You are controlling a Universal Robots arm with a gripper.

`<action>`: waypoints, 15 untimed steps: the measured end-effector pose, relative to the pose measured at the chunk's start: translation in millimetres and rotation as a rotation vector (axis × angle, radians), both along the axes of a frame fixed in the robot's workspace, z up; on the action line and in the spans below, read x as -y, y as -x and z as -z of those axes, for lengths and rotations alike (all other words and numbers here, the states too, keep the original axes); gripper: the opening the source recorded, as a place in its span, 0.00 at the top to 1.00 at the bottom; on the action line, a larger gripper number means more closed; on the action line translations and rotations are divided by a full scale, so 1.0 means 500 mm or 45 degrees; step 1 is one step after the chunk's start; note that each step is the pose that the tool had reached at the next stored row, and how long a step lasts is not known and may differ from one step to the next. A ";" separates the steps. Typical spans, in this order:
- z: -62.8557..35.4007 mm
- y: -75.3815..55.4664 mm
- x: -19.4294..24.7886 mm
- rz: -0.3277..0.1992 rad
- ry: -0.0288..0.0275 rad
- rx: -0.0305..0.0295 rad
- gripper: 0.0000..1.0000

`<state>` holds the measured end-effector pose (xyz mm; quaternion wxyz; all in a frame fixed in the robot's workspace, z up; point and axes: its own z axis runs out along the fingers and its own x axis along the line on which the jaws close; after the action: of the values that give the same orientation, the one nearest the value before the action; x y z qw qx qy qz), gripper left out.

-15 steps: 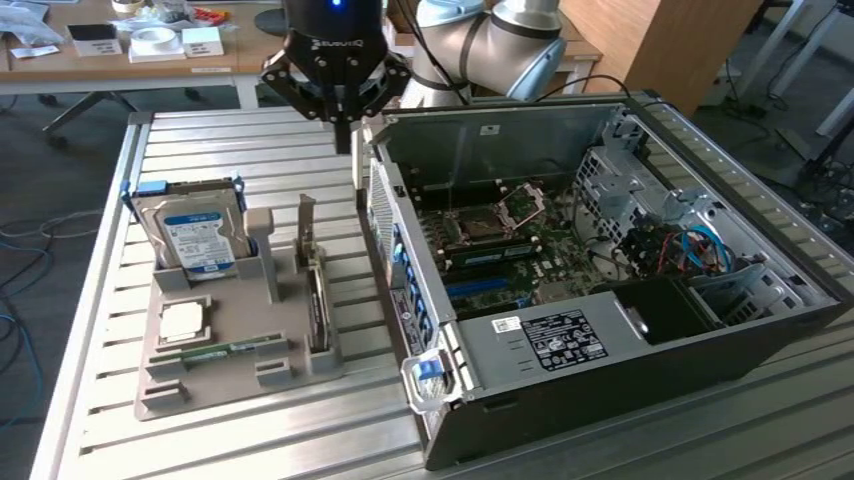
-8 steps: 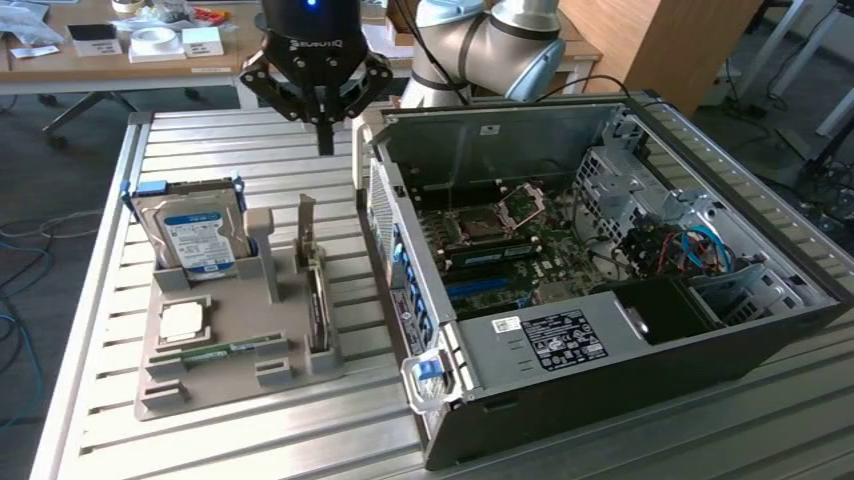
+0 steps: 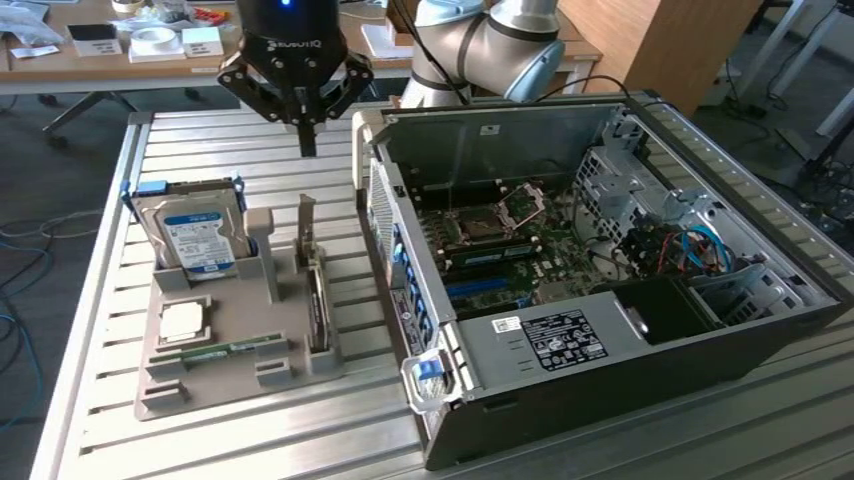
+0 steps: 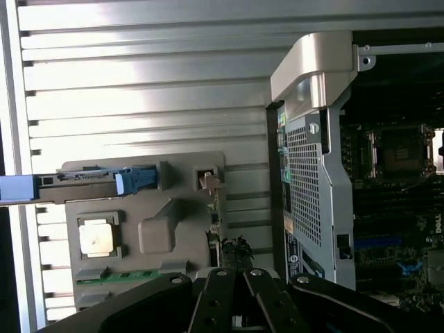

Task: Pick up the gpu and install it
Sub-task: 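Reach for the gpu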

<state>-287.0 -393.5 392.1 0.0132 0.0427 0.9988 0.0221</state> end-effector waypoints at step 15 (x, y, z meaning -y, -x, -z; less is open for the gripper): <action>0.000 0.018 0.0006 0.001 0.0001 -0.0002 0.89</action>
<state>-296.3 -393.8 391.9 0.0131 0.0430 0.9987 0.0220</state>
